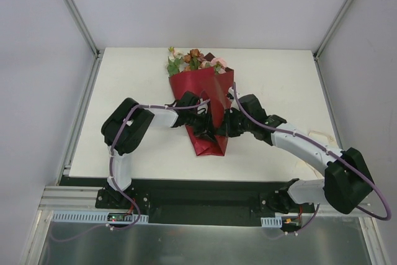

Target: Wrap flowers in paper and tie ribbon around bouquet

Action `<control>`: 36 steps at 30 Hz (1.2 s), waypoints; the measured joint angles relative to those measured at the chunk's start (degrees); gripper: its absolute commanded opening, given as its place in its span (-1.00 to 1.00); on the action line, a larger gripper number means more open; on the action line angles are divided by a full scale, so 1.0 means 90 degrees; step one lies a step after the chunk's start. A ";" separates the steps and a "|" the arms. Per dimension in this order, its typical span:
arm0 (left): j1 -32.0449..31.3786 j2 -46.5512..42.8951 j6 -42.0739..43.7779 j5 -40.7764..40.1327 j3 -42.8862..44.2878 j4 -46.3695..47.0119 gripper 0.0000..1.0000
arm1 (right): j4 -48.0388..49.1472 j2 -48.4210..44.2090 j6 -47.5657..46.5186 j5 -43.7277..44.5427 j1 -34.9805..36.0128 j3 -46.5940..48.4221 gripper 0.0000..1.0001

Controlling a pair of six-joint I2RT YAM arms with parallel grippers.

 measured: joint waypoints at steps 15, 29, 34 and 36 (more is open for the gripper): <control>0.0563 -0.1377 -0.0005 0.0253 -0.0733 -0.0112 -0.64 | 0.0092 0.0449 0.0053 -0.0440 -0.0070 0.0204 -0.98; 0.0823 -0.1064 -0.0019 -0.0272 -0.1076 0.0075 -0.67 | 0.0240 0.1540 0.0561 -0.0724 0.0022 0.1161 -0.99; 0.0823 -0.1571 -0.0107 -0.1035 -0.1734 0.0192 -0.49 | 0.0427 0.2193 0.0874 -0.0784 0.0058 0.1401 -0.99; 0.0826 -0.1902 -0.0136 -0.1343 -0.1977 0.0199 -0.46 | 0.0471 0.2443 0.0933 -0.0823 0.0075 0.1513 -0.98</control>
